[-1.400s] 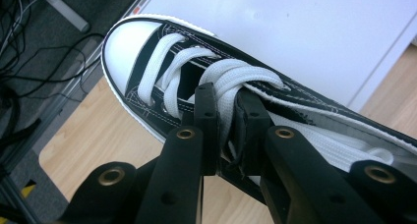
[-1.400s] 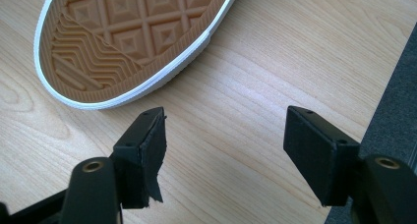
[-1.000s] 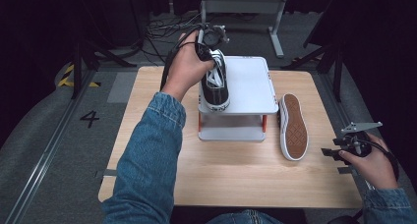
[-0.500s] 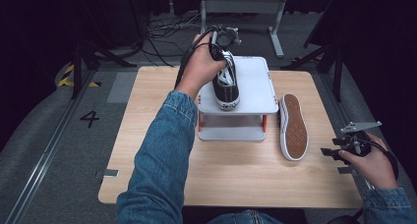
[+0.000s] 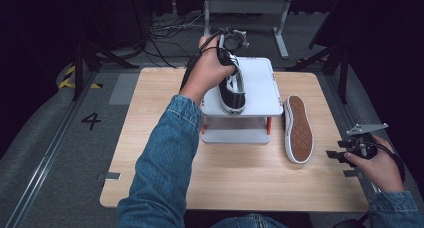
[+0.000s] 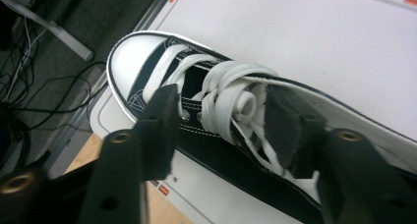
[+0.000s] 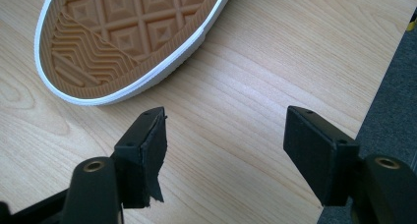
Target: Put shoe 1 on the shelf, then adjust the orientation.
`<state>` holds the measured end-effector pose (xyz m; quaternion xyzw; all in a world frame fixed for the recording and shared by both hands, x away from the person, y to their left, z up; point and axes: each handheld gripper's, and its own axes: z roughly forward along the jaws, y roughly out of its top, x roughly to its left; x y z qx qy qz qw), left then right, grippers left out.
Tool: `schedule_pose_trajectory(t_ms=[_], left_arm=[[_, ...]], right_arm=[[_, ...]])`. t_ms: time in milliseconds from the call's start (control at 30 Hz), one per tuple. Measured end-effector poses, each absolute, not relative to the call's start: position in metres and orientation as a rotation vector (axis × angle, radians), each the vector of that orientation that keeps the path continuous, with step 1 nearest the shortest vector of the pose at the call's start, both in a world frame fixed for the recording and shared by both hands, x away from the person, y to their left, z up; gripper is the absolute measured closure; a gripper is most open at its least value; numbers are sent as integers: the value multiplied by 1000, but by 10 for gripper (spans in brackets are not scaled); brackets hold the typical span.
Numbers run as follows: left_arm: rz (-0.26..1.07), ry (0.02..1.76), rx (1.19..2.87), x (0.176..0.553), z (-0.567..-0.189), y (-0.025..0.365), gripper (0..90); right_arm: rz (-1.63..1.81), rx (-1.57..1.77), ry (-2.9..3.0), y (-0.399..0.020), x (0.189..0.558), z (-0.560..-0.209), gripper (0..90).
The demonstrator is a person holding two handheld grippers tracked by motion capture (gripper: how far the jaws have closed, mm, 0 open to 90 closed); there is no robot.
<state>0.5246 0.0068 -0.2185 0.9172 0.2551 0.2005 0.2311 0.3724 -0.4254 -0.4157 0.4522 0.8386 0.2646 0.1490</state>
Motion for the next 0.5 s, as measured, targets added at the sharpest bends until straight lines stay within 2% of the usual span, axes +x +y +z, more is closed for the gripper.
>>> schedule_pose_trajectory(t_ms=[67, 200, 300, 500], left_arm=[[519, 705, 2466, 517, -214, 14, 409], [497, 723, 2436, 504, -211, 27, 384], [506, 729, 2439, 487, -209, 41, 366], [462, 723, 2389, 444, -233, 86, 343]], right_arm=[[760, 1297, 2410, -424, 373, -415, 342], [768, 1285, 2414, -422, 374, -415, 351], [794, 1271, 2412, -421, 374, -414, 420], [931, 1194, 2425, -411, 375, -412, 451]])
